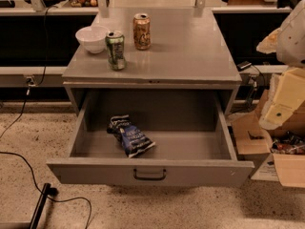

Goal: Pick blue chip bag from top drawer and place on counter

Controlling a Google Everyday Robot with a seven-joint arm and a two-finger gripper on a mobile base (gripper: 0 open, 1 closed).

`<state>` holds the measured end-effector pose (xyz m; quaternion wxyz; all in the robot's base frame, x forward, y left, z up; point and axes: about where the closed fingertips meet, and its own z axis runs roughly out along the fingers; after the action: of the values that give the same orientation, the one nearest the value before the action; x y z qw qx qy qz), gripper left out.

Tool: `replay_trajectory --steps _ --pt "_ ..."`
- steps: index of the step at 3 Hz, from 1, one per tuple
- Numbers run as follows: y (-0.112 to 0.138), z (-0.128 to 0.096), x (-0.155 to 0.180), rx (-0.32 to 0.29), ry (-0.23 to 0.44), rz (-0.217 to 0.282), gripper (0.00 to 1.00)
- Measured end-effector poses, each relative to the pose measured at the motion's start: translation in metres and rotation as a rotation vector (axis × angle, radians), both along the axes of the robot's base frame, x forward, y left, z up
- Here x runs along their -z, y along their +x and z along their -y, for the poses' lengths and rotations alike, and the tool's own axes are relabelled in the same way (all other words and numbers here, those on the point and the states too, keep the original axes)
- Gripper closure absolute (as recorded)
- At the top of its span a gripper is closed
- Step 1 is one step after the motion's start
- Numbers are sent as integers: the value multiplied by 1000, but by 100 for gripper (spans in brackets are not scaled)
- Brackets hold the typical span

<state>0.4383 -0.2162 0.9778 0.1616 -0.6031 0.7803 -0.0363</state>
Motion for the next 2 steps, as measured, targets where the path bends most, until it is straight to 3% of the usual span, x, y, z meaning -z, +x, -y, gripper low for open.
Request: replay_trajectory --steps 2 --pt "7 2 5 24 26 -32 0"
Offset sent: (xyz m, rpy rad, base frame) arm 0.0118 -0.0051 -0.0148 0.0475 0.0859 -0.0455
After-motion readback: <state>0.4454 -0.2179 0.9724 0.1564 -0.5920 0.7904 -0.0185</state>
